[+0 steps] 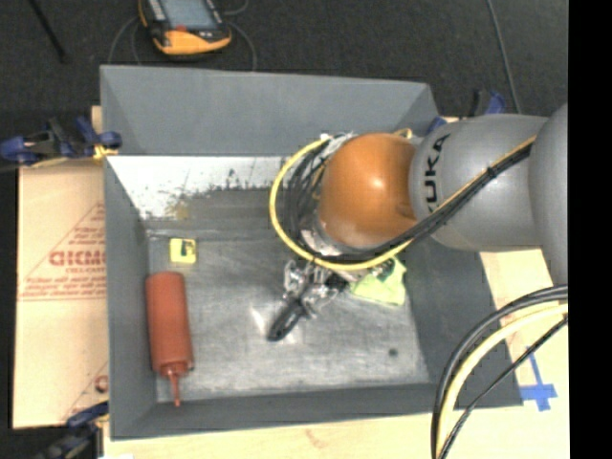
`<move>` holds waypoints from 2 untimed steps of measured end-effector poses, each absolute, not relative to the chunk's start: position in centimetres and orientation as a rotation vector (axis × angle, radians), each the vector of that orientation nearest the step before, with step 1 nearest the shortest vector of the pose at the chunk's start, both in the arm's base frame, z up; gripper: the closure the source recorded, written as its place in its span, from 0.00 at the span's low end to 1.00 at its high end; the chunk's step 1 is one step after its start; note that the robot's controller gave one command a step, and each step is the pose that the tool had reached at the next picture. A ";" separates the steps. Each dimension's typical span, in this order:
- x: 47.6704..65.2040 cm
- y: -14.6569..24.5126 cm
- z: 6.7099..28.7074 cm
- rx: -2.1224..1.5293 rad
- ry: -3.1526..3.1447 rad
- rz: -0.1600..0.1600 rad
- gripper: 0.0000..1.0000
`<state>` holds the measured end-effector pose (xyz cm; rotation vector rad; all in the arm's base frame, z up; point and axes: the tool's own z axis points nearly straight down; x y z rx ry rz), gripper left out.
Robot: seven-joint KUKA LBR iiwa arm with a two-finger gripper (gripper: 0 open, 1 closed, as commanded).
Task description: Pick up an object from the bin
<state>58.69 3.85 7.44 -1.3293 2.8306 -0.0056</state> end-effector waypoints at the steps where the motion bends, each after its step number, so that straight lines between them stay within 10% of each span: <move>1: 58.7 3.8 7.4 -1.328 2.831 -0.005 1.00; 2: 58.5 3.8 7.9 -1.331 2.839 -0.001 1.00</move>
Offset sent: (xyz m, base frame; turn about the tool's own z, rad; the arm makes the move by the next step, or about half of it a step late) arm 0.0000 0.0001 0.0633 0.0000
